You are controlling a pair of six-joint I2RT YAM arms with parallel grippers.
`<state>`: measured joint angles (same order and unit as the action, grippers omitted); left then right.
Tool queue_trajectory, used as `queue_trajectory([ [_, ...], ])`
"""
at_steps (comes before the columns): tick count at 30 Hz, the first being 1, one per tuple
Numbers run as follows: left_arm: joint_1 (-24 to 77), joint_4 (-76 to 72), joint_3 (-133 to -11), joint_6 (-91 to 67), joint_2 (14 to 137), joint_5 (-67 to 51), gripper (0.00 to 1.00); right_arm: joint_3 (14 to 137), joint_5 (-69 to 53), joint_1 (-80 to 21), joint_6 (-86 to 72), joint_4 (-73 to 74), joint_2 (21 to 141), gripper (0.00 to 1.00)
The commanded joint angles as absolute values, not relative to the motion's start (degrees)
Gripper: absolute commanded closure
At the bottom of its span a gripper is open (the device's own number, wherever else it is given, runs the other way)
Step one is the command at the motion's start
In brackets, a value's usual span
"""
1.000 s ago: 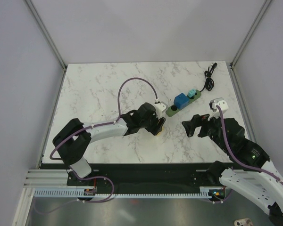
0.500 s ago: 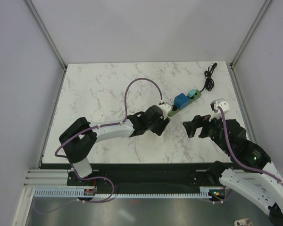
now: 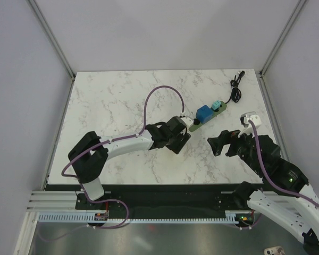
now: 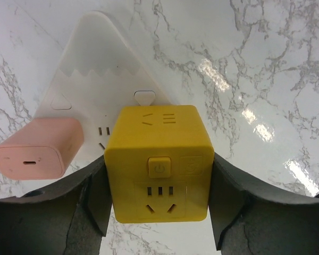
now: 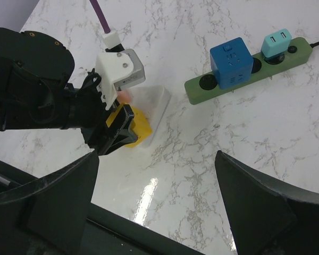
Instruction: Insert the plug
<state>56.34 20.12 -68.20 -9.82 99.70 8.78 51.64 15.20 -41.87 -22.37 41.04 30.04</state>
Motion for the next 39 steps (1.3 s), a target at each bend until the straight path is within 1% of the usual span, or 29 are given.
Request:
queue_trajectory([
  [1, 56.3, 27.2, -70.3, -11.5, 97.1, 8.7, 0.3, 54.1, 15.9, -41.8, -24.0, 41.4, 29.1, 0.02],
  [11, 55.5, 27.5, -70.7, -10.1, 92.9, 8.6, 0.21, 55.3, 15.7, -41.7, -25.0, 41.9, 29.8, 0.02],
  [15, 55.4, 27.7, -71.4, -9.5, 90.4, 8.3, 0.22, 55.5, 15.6, -41.8, -26.0, 41.9, 29.9, 0.02],
  [18, 55.1, 27.7, -71.7, -8.7, 88.2, 6.5, 0.27, 55.9, 15.5, -41.8, -26.2, 42.3, 30.2, 0.02],
  [21, 55.0, 27.1, -71.5, -8.4, 87.0, 3.8, 0.42, 56.2, 16.1, -41.8, -26.5, 42.5, 30.5, 0.02],
  [22, 55.0, 26.8, -71.0, -8.4, 86.9, 3.1, 0.54, 56.2, 16.3, -41.8, -26.6, 42.5, 30.6, 0.02],
  [24, 54.8, 25.1, -69.6, -8.4, 87.0, 2.4, 0.59, 56.4, 16.5, -41.8, -27.0, 42.4, 30.8, 0.02],
  [32, 53.1, 20.1, -65.7, -9.2, 91.9, 0.3, 0.62, 56.7, 16.1, -41.8, -28.1, 42.4, 31.6, 0.02],
  [36, 52.6, 20.0, -65.7, -9.8, 92.9, 0.3, 0.59, 57.1, 15.4, -41.9, -28.2, 42.5, 31.8, 0.02],
  [39, 52.6, 20.1, -66.0, -9.9, 90.0, 0.3, 0.56, 57.1, 14.6, -41.8, -28.5, 42.6, 31.9, 0.02],
])
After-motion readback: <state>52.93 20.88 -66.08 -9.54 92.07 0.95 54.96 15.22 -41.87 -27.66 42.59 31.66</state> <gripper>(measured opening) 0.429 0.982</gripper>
